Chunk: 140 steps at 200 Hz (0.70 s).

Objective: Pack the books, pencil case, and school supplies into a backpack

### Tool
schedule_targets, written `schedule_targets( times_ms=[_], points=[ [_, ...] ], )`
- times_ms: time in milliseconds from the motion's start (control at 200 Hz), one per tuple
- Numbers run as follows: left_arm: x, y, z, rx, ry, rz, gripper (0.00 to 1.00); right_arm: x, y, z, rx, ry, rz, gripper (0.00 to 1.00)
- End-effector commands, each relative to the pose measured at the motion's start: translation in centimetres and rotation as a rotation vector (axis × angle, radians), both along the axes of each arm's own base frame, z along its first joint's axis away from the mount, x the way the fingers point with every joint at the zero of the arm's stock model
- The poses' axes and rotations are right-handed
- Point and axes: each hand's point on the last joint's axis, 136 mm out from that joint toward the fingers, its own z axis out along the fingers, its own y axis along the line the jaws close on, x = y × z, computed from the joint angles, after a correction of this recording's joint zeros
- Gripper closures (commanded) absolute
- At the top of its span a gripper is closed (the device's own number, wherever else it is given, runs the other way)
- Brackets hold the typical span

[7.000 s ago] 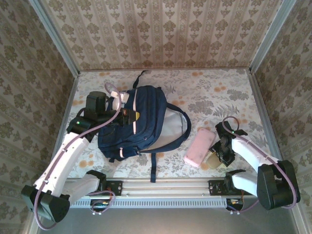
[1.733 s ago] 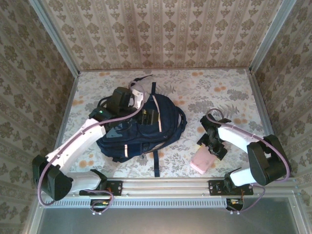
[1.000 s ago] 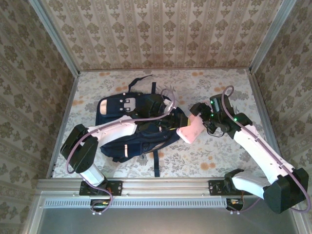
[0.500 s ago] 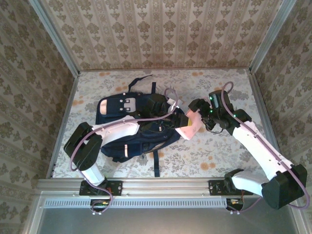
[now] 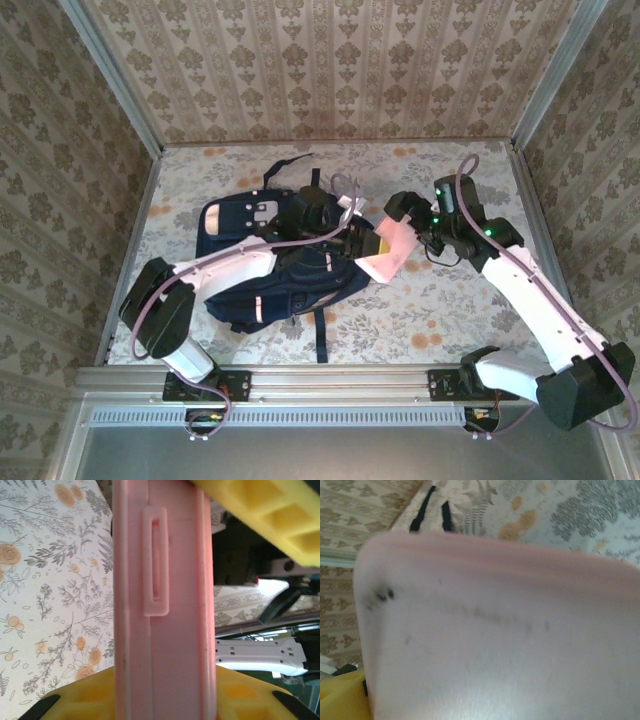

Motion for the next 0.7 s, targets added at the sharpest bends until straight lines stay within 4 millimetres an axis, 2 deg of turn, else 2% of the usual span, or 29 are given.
schedule_targets(
  times_ms=[0, 105, 170, 345, 425, 500, 555, 695],
  points=[
    [-1.7, 1.9, 3.0, -0.072, -0.094, -0.077, 0.66, 0.0, -0.5, 2.8, -0.012, -0.175, 0.132, 0.01],
    [-2.3, 4.3, 2.9, -0.045, -0.129, -0.097, 0.66, -0.7, 1.4, 5.9, 0.133, -0.333, 0.315, 0.01],
    [-2.5, 5.9, 3.1, -0.049, -0.137, -0.1, 0.66, -1.3, 2.0, 6.2, 0.139, -0.343, 0.379, 0.01],
    [-3.1, 9.6, 3.4, -0.061, -0.149, -0.094, 0.65, -1.8, 2.4, 7.8, 0.181, -0.425, 0.408, 0.0],
    [-3.5, 11.2, 3.0, -0.065, -0.126, -0.087, 0.65, -2.2, 3.8, 8.8, 0.253, -0.45, 0.497, 0.0],
    [-3.8, 12.8, 3.1, -0.083, -0.114, -0.074, 0.66, -2.6, 5.2, 9.1, 0.301, -0.436, 0.578, 0.0],
    [-4.1, 13.7, 3.3, -0.091, -0.115, -0.064, 0.65, -2.4, 5.6, 8.8, 0.301, -0.42, 0.589, 0.0],
    [-5.5, 14.9, 3.6, -0.107, -0.129, -0.068, 0.65, -2.0, 6.8, 8.6, 0.357, -0.407, 0.644, 0.02]
  ],
)
